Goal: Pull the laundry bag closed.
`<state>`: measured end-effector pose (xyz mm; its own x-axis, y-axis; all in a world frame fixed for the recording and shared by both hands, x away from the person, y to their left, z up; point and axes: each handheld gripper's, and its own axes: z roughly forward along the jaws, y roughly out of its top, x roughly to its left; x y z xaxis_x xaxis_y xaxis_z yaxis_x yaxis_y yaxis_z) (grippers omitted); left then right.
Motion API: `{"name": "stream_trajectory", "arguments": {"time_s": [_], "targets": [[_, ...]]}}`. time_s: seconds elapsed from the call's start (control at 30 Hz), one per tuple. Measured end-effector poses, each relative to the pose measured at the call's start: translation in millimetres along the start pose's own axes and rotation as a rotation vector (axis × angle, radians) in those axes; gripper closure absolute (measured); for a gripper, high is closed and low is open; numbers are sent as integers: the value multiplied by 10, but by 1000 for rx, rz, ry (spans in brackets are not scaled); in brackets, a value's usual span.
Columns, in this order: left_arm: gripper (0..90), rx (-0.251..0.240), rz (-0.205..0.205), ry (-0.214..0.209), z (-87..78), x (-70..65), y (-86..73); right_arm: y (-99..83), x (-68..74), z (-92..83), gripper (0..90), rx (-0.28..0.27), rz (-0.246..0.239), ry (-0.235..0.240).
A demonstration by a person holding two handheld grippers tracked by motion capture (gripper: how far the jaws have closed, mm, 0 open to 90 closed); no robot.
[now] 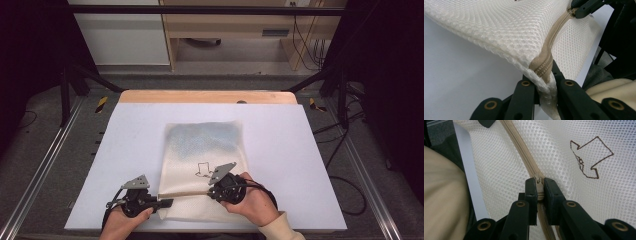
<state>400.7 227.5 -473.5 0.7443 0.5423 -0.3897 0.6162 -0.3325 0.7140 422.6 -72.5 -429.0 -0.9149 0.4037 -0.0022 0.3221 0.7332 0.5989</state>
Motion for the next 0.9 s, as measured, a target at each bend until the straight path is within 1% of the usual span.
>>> {"name": "stream_trajectory", "arguments": {"time_s": [0.17, 0.3, 0.37, 0.53, 0.9], "targets": [[855, 1, 2, 2, -2, -14, -3, 0, 23, -17, 821, 3, -6, -6], [855, 2, 6, 1, -4, -17, -2, -7, 32, -21, 821, 8, -1, -11], [855, 3, 6, 1, 1, -15, -2, -21, 24, -25, 821, 2, -5, -9], [855, -3, 3, 0, -6, -14, 0, -53, 5, -57, 821, 3, 13, -14], [854, -6, 5, 3, -10, -16, 5, -70, 8, -91, 820, -2, 15, -16]]}}
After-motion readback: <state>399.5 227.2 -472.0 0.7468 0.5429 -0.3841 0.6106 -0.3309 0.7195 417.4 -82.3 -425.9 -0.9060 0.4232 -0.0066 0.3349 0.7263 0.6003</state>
